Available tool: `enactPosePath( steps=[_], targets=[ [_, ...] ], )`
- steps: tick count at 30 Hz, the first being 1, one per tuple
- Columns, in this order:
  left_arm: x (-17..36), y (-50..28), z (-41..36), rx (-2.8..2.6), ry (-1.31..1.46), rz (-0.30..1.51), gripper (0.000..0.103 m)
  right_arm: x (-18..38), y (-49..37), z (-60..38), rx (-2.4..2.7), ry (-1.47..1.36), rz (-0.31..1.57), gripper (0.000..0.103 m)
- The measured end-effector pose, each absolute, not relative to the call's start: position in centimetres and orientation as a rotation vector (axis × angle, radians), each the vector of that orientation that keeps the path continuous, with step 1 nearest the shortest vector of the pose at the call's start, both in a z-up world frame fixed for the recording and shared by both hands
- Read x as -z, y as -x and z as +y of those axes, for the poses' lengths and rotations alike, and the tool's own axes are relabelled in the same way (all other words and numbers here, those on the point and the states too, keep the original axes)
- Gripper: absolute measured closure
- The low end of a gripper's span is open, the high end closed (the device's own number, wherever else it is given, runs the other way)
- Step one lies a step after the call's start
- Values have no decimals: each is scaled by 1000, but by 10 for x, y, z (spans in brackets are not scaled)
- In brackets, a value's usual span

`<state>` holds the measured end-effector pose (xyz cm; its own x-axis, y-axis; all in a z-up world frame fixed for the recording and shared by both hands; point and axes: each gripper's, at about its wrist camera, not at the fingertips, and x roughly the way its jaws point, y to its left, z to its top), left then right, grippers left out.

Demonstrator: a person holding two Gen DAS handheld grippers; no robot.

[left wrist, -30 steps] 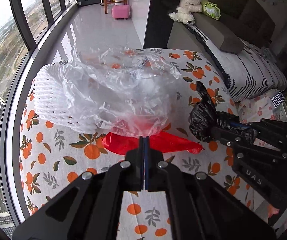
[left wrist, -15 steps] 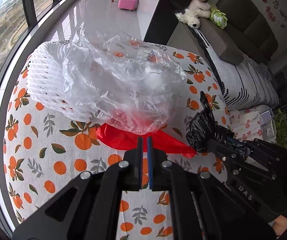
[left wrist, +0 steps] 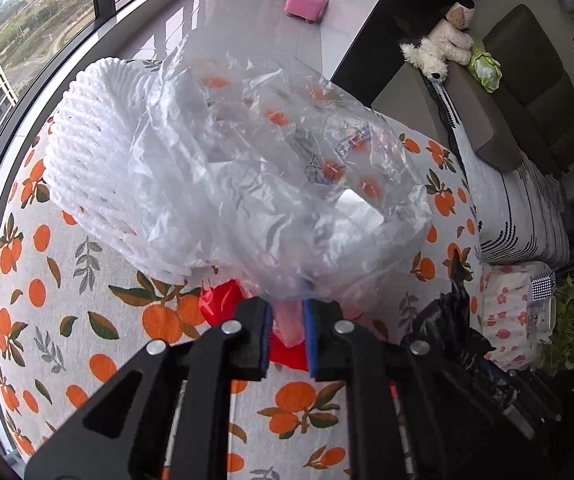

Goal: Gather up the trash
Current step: 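Grasp the black bag with the right tool while the left grasps the clear plastic bag, then carry clear plastic bag and black bag to the grey bin and release both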

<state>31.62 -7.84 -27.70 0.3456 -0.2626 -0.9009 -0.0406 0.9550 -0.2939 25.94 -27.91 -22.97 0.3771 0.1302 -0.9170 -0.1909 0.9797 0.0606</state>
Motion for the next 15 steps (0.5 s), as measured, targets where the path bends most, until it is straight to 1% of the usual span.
enactPosePath(
  steps=[1, 3, 9, 15],
  targets=[
    [277, -315, -80, 146, 271, 1206, 100, 229, -259, -279, -206, 61, 1166, 85],
    [272, -311, -82, 156, 249, 1188, 101, 227, -258, -278, -208, 65, 1163, 85],
    [249, -289, -76, 177, 239, 1135, 102, 216, -252, -275, -210, 86, 1148, 85],
    [219, -255, -51, 191, 212, 1075, 102, 190, -239, -264, -218, 122, 1121, 85]
  ],
)
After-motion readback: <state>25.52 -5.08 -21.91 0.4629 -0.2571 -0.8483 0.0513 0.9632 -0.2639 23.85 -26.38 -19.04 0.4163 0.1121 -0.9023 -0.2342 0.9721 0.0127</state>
